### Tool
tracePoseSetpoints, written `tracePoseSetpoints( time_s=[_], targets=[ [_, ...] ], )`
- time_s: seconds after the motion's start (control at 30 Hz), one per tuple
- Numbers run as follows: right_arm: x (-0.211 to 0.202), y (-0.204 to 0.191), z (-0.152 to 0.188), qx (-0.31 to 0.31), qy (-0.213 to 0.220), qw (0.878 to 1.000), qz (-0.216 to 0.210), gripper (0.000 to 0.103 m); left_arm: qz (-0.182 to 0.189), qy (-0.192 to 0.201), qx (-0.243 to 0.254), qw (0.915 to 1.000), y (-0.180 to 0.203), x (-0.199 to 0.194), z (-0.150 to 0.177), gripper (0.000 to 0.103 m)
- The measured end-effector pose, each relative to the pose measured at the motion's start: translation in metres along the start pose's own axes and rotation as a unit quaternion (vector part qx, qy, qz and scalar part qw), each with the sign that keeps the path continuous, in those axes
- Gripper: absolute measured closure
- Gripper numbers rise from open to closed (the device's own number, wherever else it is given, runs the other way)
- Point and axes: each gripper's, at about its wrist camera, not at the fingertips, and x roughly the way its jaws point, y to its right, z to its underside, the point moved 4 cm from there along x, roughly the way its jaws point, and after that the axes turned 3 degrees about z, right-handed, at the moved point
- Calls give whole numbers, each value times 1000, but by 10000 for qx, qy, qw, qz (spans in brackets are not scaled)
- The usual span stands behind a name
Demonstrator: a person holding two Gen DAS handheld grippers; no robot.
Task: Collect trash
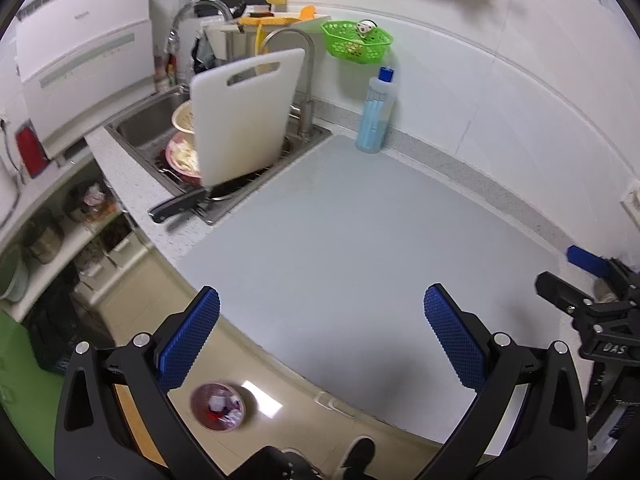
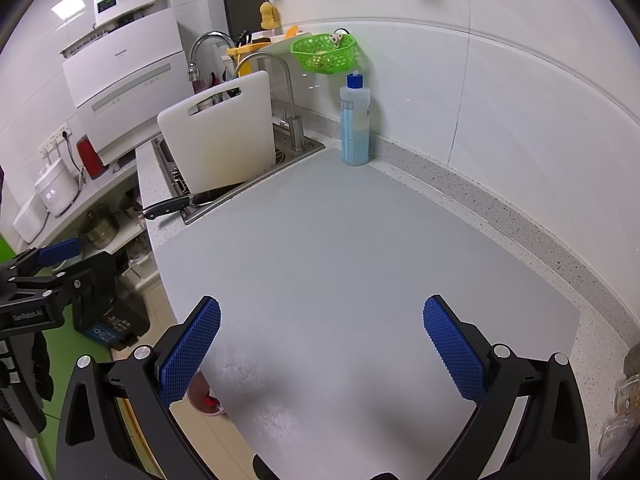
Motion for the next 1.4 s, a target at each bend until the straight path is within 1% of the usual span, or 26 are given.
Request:
tracePoseSetpoints(
  time_s=[0.13,0.27,0.5,0.8,1.0,1.4],
  targets=[
    [0,-2,1,-29,-7,10000,2,6,-23,-66,27,10000,4,2,3,3],
    [1,-2,1,-40,-10,10000,-3,6,-254,-1,60,9997,3,-1,5,3],
    [2,-1,0,-39,-5,10000,-7,6,-42,-24,-8,10000,4,-3,4,3],
    [-1,-1,3,-44,-1,10000,-5,6,-63,-66,32,10000,8,-3,5,3],
    [-2,-1,3,-50,4,10000,-4,6,-135,-9,-5,9999,6,-5,6,3],
    [1,2,0,-61,0,10000,5,6,-40,-9,36,10000,10,-6,6,3]
  ],
)
